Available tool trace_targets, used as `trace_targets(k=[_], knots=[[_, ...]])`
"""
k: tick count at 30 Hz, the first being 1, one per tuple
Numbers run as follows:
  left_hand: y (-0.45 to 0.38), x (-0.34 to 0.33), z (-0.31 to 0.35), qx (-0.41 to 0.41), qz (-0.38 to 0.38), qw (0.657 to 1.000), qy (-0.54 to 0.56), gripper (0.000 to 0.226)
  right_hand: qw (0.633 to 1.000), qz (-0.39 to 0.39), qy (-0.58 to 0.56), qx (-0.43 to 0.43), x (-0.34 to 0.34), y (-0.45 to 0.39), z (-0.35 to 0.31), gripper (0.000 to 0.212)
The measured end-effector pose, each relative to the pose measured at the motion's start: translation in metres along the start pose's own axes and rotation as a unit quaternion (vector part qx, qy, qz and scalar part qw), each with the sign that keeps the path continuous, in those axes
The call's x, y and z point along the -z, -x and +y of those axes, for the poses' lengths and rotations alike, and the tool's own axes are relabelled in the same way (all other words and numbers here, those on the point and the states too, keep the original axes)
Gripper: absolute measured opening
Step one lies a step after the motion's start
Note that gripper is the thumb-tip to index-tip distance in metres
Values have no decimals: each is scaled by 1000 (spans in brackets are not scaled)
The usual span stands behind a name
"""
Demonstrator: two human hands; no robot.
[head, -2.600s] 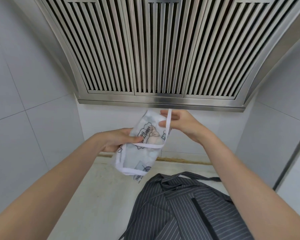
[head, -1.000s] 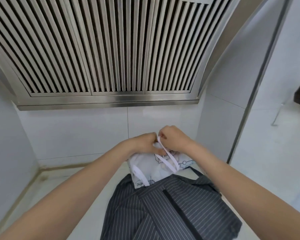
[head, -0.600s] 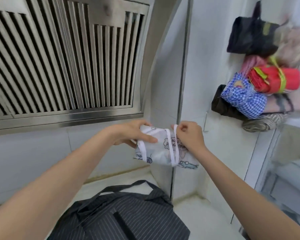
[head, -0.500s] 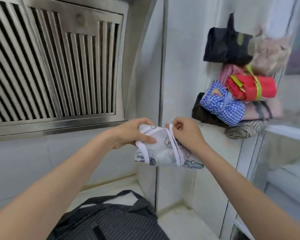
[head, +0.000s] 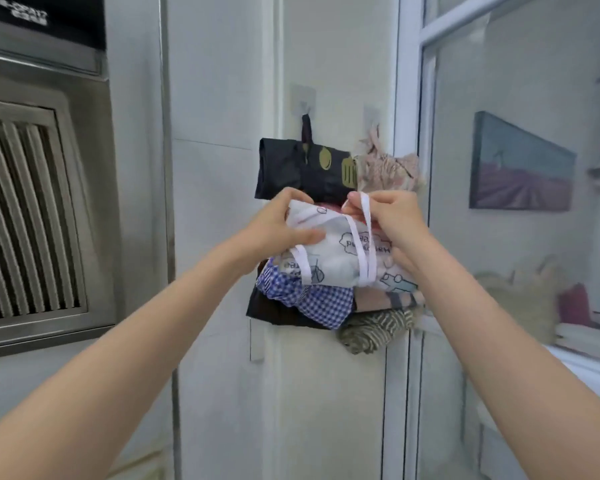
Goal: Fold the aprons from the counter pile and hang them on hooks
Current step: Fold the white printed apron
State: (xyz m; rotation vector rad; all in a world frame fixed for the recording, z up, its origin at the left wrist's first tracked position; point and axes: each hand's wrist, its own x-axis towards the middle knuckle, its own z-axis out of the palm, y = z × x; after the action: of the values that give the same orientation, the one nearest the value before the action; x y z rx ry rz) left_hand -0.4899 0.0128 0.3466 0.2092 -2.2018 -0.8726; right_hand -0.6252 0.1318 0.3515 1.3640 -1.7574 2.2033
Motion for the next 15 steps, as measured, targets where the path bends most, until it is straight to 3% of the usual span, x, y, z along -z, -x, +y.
trace_targets(k=[3,5,8,15], knots=[[-28,-10,8,-23,132,988,77,37,999,36,2,36,13,-38,-17,14],[-45,-6,16,-72,180,978,74,41,996,58,16,62,11,-71,-32,17],[-69,3,27,-125,235,964,9,53,989,68,79,105,-6,-116,-55,25],[-120,22,12,-105,303,946,-40,64,964,98,218,120,-59,-174,-59,21]])
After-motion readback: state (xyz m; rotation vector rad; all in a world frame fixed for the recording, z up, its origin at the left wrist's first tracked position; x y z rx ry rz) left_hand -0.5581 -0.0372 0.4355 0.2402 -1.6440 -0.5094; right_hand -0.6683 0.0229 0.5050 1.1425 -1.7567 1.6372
